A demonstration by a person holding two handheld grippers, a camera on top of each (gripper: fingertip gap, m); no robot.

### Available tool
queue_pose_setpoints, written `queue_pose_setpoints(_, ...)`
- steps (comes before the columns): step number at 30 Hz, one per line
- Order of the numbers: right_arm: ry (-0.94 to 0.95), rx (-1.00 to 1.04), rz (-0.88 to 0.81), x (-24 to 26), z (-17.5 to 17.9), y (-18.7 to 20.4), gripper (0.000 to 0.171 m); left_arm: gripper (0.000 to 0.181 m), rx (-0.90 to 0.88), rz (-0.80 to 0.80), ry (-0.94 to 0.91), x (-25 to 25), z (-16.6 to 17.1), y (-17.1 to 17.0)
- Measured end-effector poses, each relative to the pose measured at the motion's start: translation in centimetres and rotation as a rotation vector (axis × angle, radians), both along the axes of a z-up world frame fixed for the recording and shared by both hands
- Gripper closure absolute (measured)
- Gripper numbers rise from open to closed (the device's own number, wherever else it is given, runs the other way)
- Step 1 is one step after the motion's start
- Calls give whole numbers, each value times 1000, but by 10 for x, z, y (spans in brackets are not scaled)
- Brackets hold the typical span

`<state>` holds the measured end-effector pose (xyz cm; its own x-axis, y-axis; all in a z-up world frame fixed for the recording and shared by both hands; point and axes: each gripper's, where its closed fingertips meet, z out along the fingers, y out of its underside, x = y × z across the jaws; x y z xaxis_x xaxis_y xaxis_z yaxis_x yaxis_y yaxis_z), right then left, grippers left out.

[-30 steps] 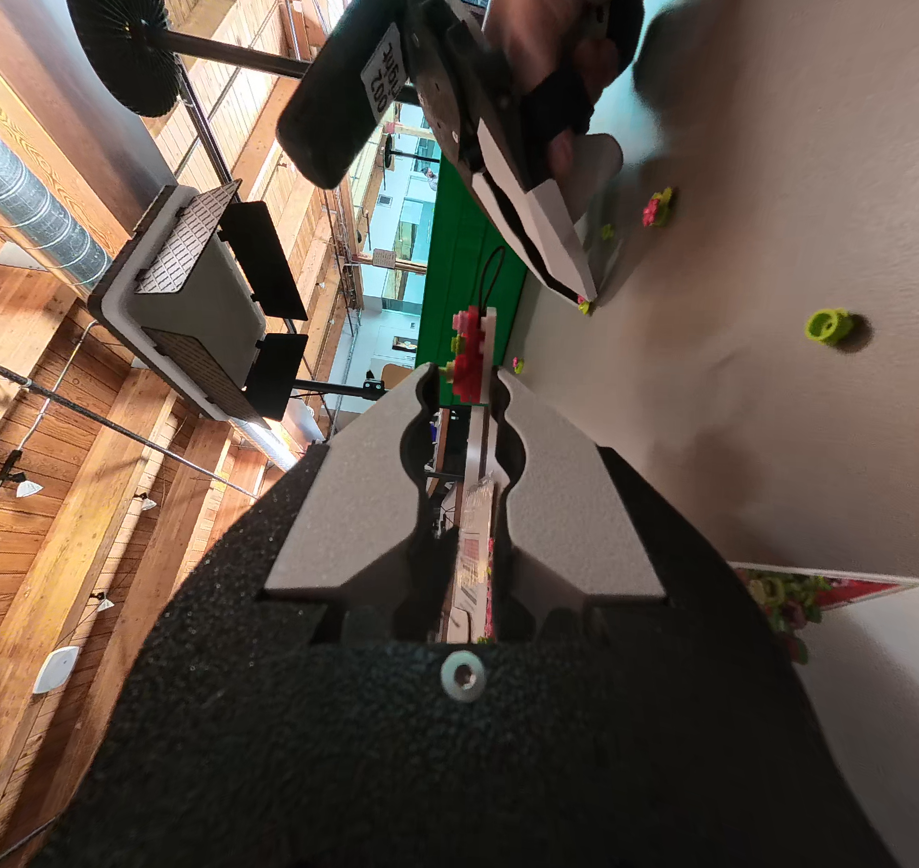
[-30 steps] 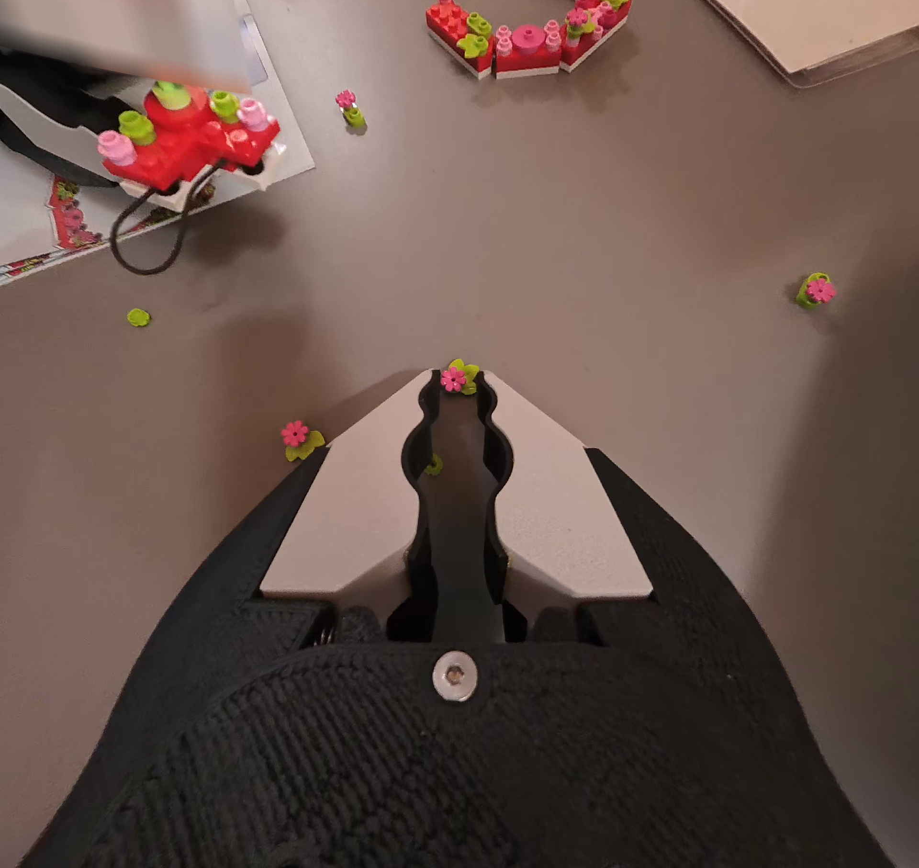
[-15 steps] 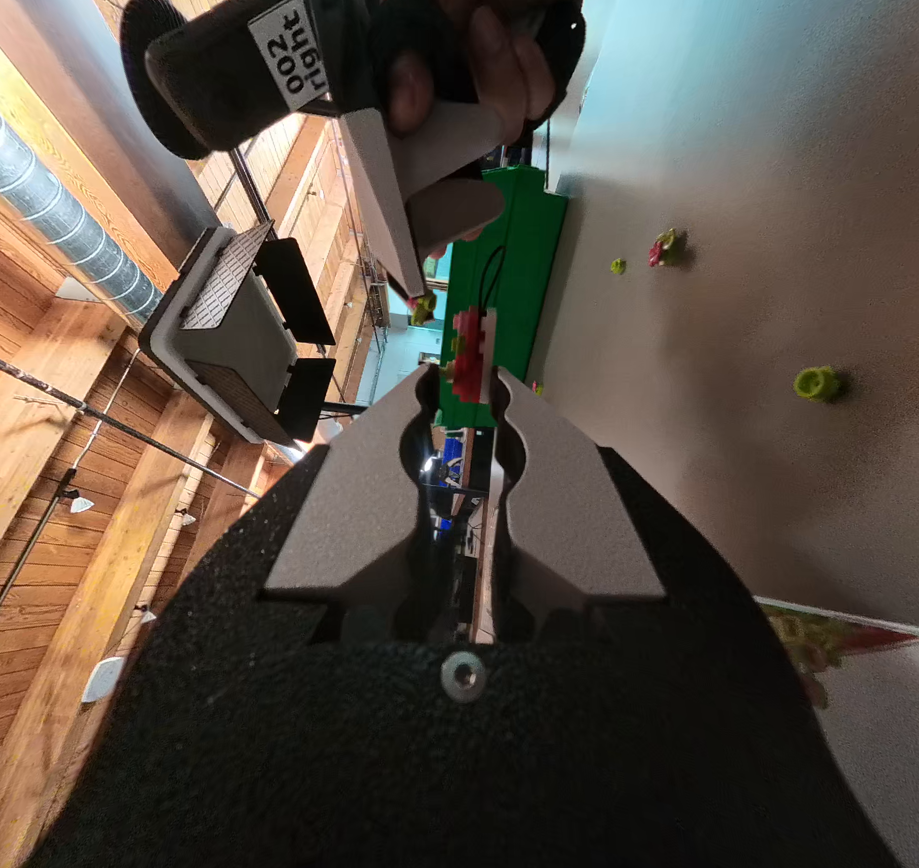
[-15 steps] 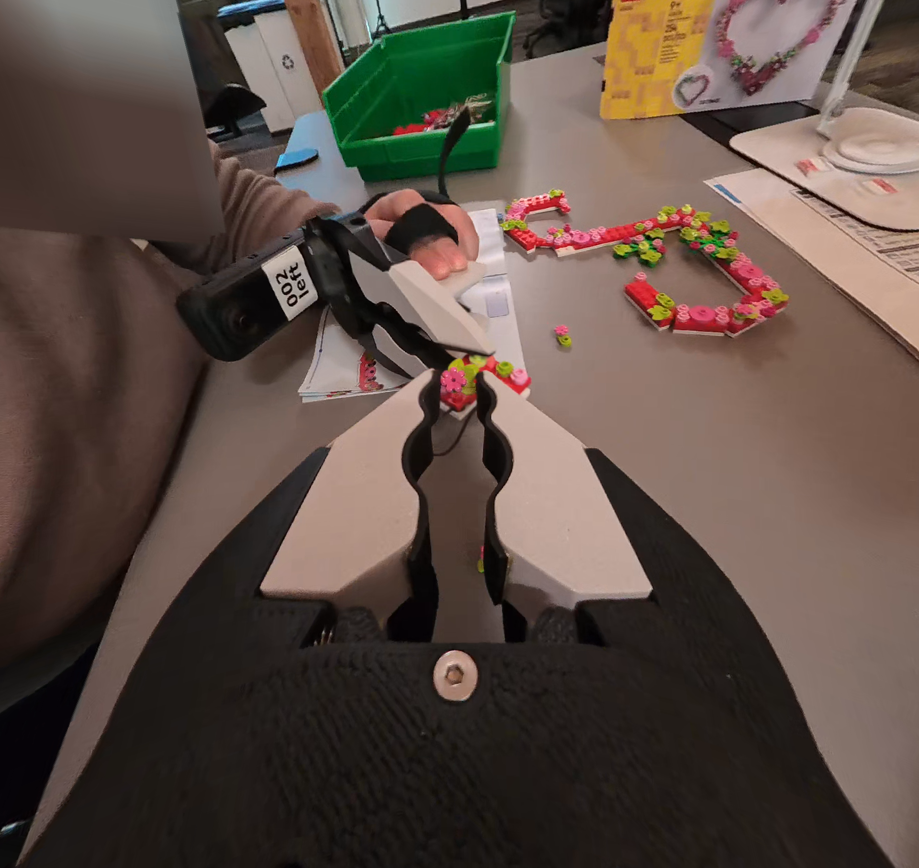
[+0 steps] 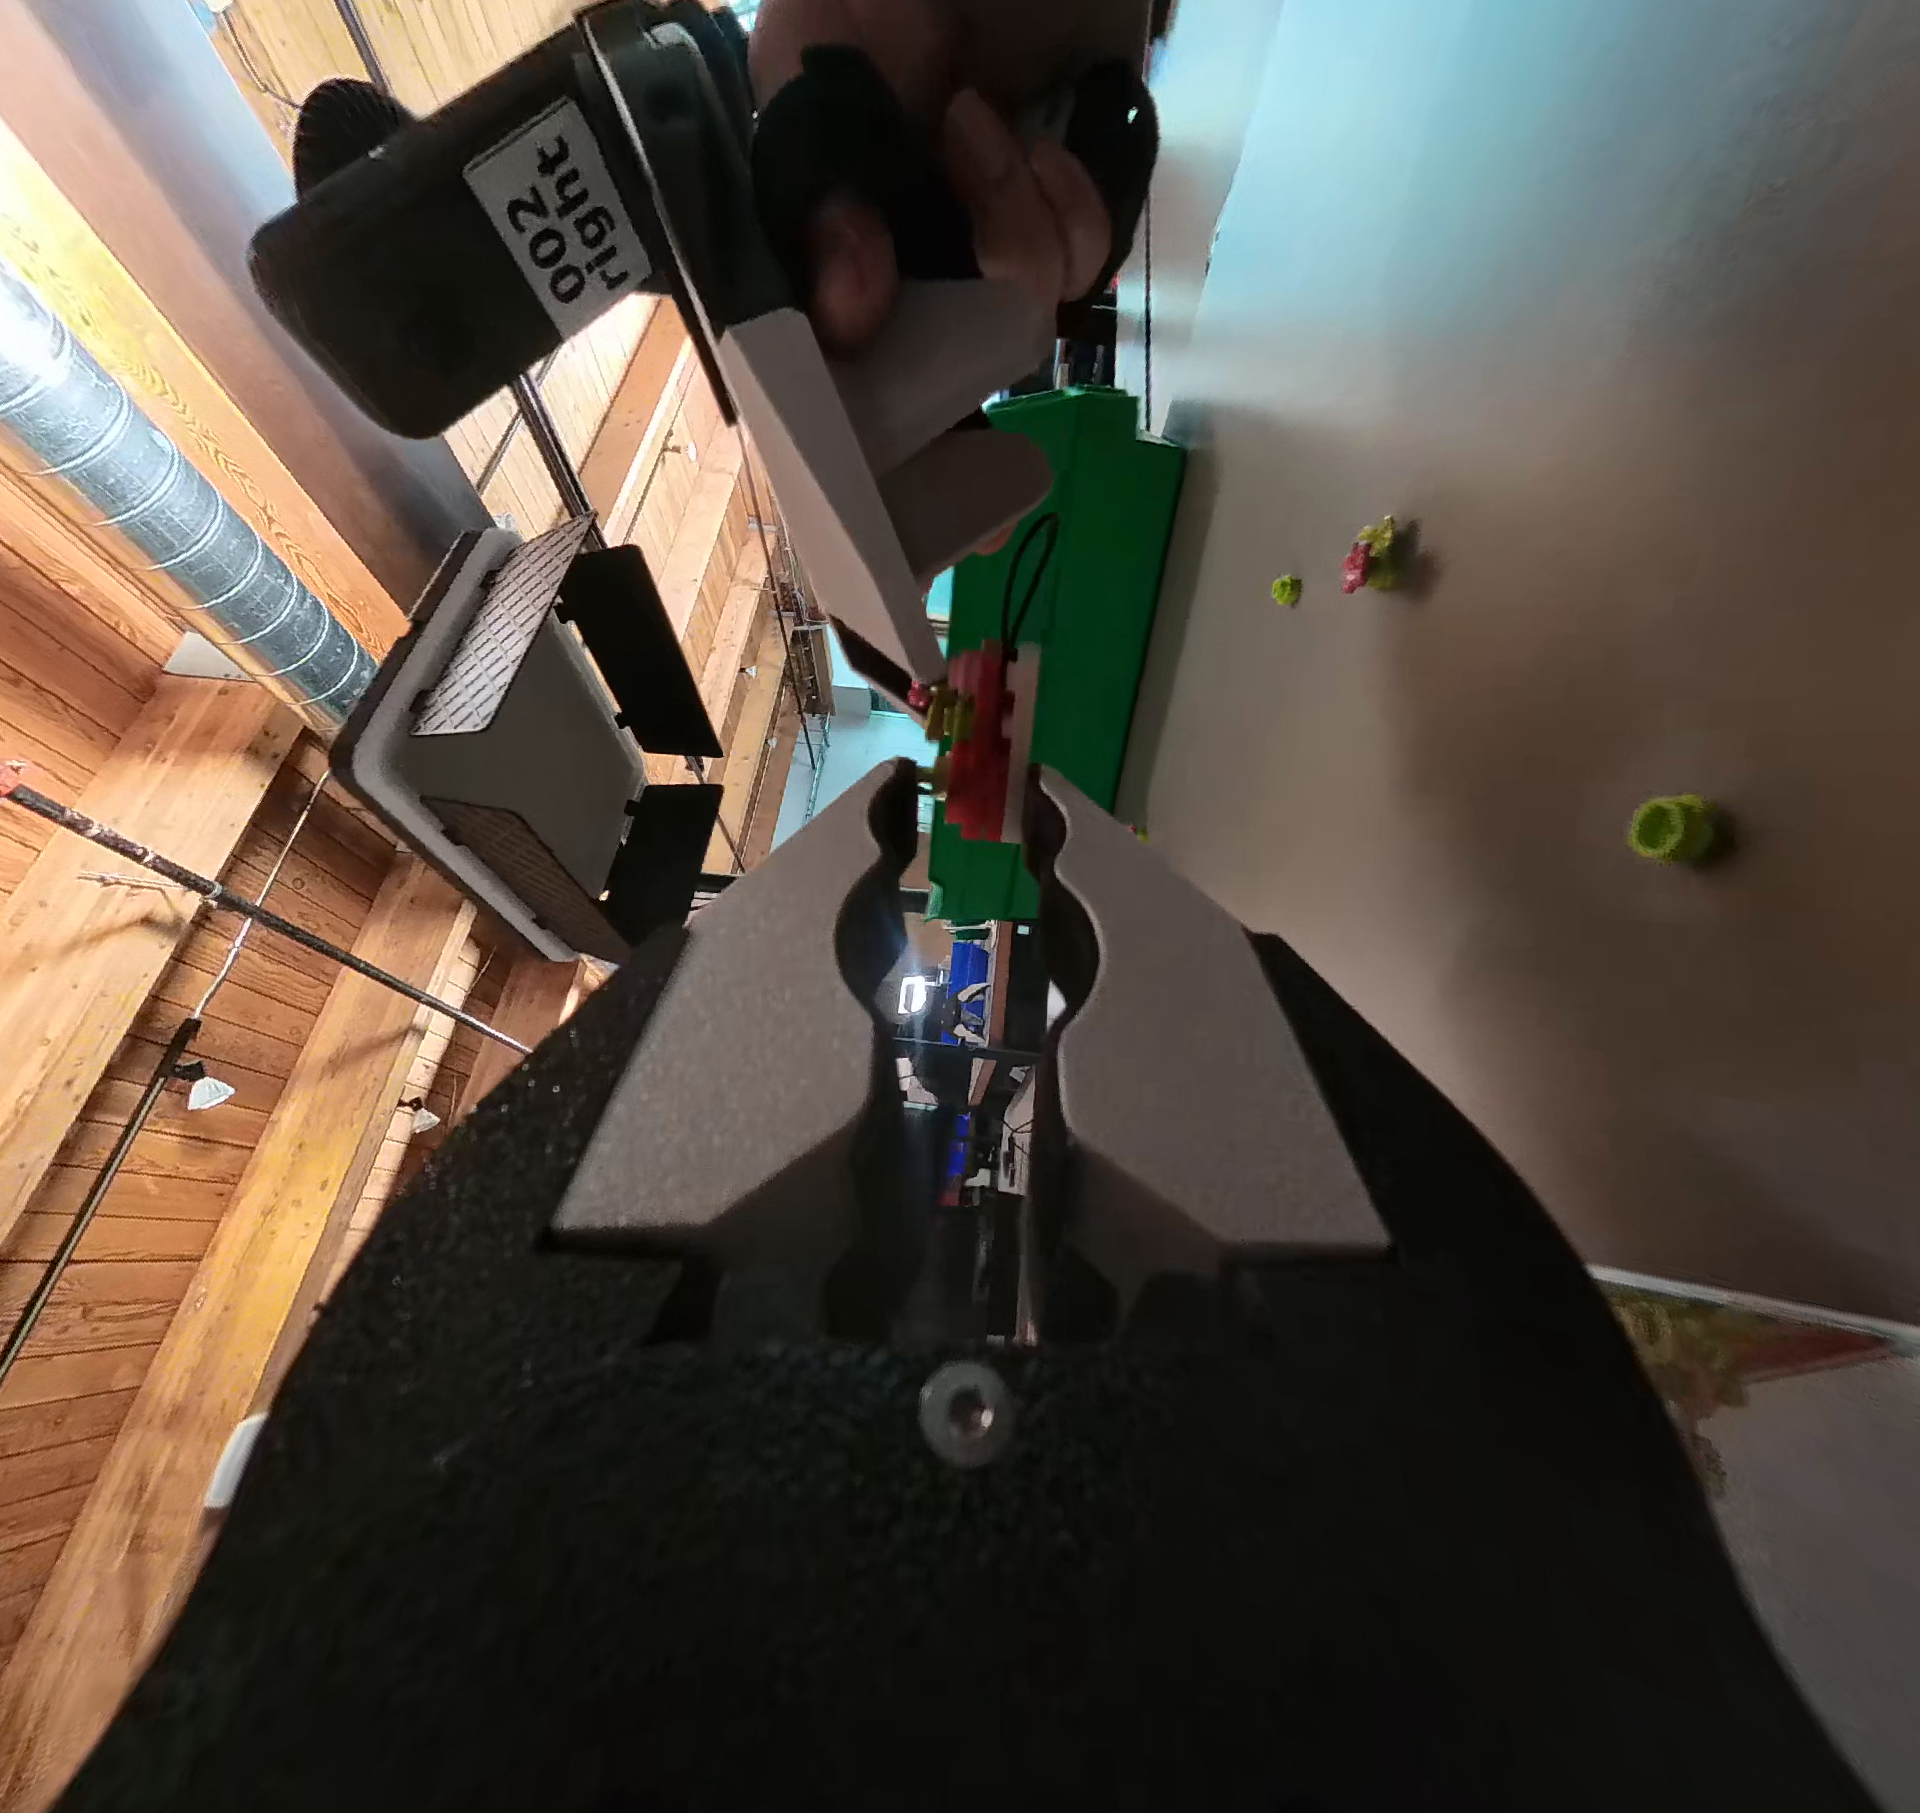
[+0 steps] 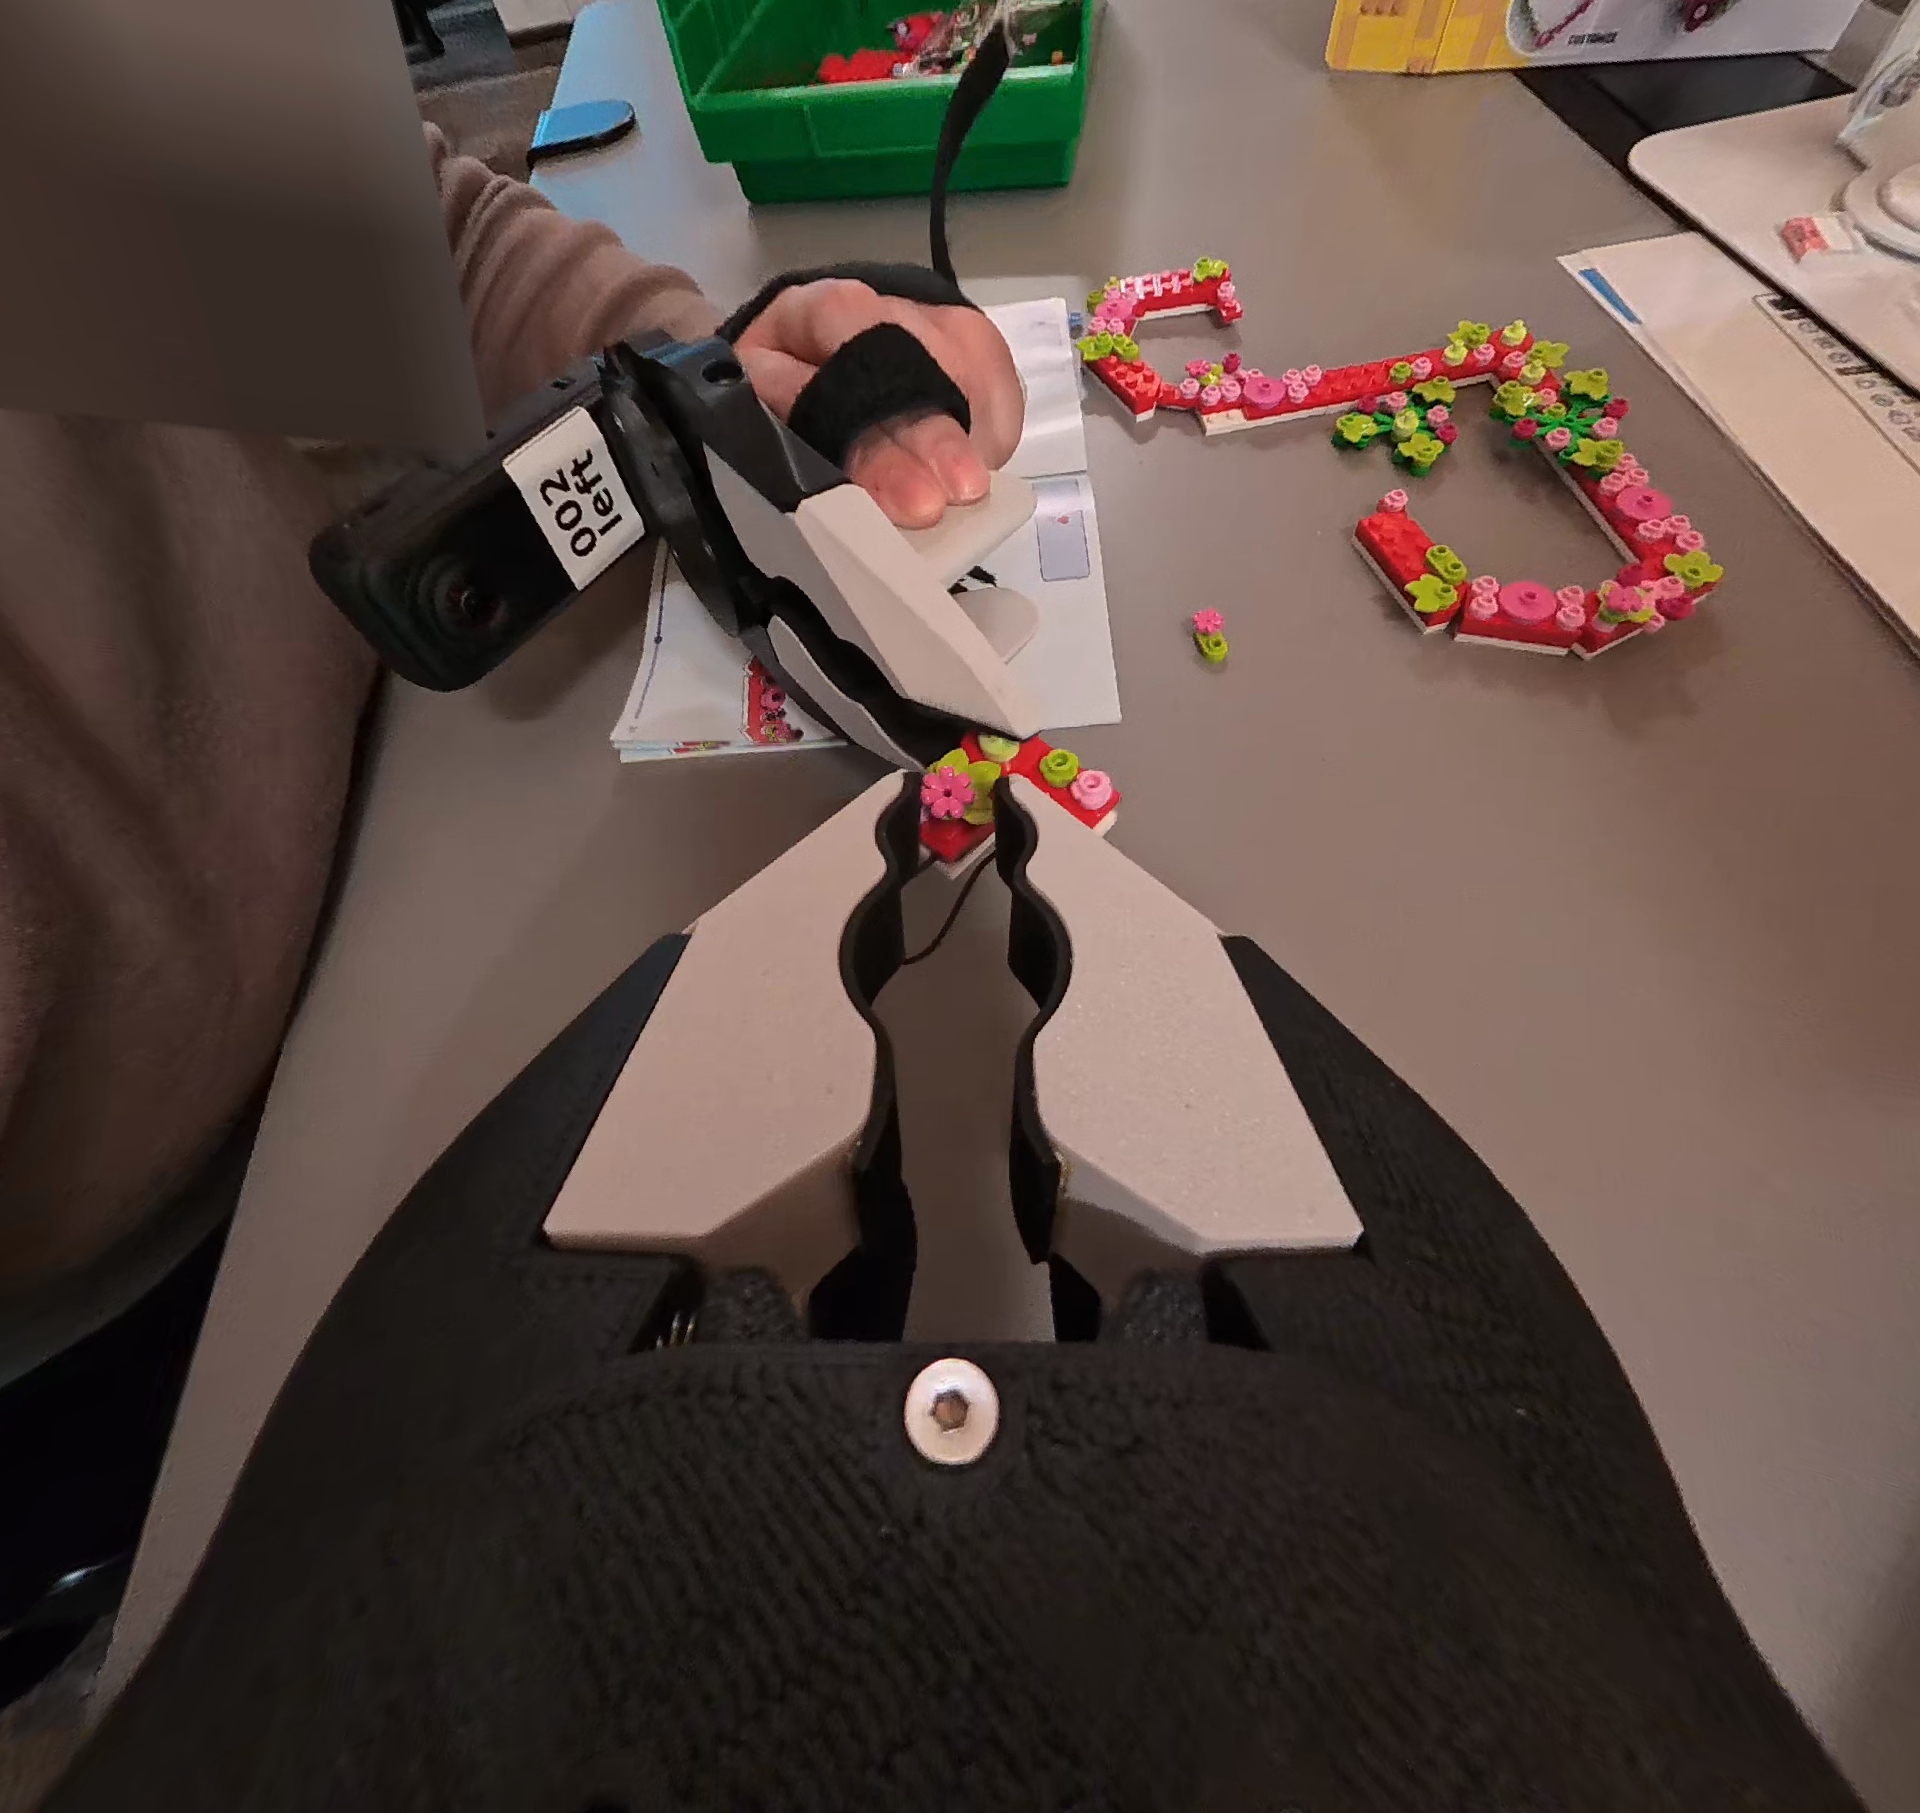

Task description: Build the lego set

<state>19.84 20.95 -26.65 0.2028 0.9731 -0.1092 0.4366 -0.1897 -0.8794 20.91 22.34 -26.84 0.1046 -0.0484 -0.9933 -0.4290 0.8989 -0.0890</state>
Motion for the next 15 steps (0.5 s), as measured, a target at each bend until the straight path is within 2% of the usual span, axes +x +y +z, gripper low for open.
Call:
queue_pose_setpoints(4,25,-11,16,-7,26,-1,159,163,-47,-14,-49,-6,27,-3)
queue_pose_setpoints(8,104,-48,57,-17,84,-10,159,164,-78,-44,-56,-19,76,-11)
queue_pose_setpoints(12,127,-111,94,-35,139,-26,160,163,-260,-81,-41,-44,122,-22)
queue_pose_setpoints(15,148,-173,112,-54,172,-38,160,164,-323,-154,-45,-68,152,-43)
